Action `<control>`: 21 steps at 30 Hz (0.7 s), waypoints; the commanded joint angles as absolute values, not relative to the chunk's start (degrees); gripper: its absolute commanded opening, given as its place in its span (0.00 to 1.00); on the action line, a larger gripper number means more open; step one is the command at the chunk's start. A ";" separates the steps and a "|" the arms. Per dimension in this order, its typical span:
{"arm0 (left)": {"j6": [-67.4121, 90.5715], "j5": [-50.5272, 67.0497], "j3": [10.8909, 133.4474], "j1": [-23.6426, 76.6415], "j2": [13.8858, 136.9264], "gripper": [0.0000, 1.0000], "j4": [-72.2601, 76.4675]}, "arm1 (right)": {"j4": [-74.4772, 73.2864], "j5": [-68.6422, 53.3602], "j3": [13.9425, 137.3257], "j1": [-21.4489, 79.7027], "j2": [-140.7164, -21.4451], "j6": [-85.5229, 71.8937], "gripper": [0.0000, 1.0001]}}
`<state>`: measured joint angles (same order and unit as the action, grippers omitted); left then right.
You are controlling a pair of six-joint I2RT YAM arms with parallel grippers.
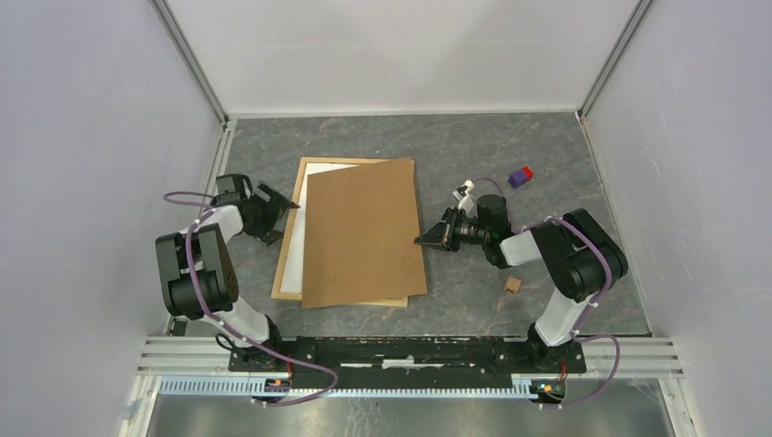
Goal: Put the photo into the frame
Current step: Place the photo frame item in the photo frame.
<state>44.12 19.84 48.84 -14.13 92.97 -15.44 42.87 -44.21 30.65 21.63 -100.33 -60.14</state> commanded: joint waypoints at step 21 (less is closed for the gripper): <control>46.93 23.58 39.76 -13.94 91.97 1.00 -15.71 | 47.13 -40.89 36.28 28.79 -99.60 -55.65 0.35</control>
